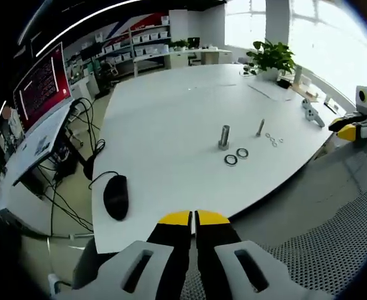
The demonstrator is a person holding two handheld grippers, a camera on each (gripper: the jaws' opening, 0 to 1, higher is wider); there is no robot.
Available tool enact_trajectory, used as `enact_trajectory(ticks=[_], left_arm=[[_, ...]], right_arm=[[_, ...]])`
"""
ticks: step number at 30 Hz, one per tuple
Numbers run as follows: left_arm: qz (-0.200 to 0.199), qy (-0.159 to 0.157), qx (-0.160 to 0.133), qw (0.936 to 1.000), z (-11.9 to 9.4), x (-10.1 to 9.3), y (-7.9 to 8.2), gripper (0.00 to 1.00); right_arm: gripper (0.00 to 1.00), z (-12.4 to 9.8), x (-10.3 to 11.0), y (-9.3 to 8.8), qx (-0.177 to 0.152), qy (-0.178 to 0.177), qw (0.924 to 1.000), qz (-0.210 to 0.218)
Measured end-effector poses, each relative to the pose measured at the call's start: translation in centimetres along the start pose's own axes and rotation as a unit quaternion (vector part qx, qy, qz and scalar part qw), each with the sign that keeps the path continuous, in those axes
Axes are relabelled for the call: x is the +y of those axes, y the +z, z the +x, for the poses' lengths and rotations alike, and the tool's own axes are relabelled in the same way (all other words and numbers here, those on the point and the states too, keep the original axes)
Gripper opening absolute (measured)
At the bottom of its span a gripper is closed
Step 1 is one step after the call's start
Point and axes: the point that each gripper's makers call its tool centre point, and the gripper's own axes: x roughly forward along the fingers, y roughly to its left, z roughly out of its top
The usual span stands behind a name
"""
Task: Place the washer onto the threaded stud by aligning its center hole with the stud, sliding it down to the base, and recovering from edge contact or off-axis alignment until the washer reaches the visible bottom stop.
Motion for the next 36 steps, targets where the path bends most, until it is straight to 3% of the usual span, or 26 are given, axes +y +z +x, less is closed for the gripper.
enact_trajectory(ticks=[8,12,20,22,24,28,29,36], left_arm=[[0.011,-0.008,0.035,0.9993,0.3,-0.2,-1.1,0.00],[0.003,-0.008,0.021,0.9997,0.3,0.1,-0.8,0.00],[0.006,-0.007,0.026,0.9996,0.4,0.4,-1.0,0.00],[0.006,-0.008,0.027,0.9996,0.5,0.5,-1.1,0.00],[0.008,-0.007,0.031,0.9995,0.5,0.4,-1.2,0.00],[0.007,-0.008,0.026,0.9996,0.5,0.4,-1.2,0.00],[0.007,-0.008,0.026,0.9996,0.5,0.4,-1.2,0.00],[0.007,-0.008,0.023,0.9997,0.4,0.3,-1.2,0.00]], right_arm=[[0.23,0.0,-0.2,0.0,-0.001,-0.005,1.0000,0.004],[0.23,0.0,-0.1,-0.1,0.002,-0.004,1.0000,0.003],[0.23,0.0,-0.2,-0.2,0.003,-0.006,1.0000,0.006],[0.22,0.0,-0.1,-0.5,0.014,-0.005,0.9999,0.007],[0.20,0.1,0.7,-1.5,0.048,0.020,0.9986,0.003],[0.20,0.2,1.8,-5.2,0.177,0.065,0.9821,0.001],[0.20,0.2,2.1,-5.8,0.194,0.075,0.9780,0.009],[0.21,0.4,1.4,-5.2,0.172,0.055,0.9834,0.010]])
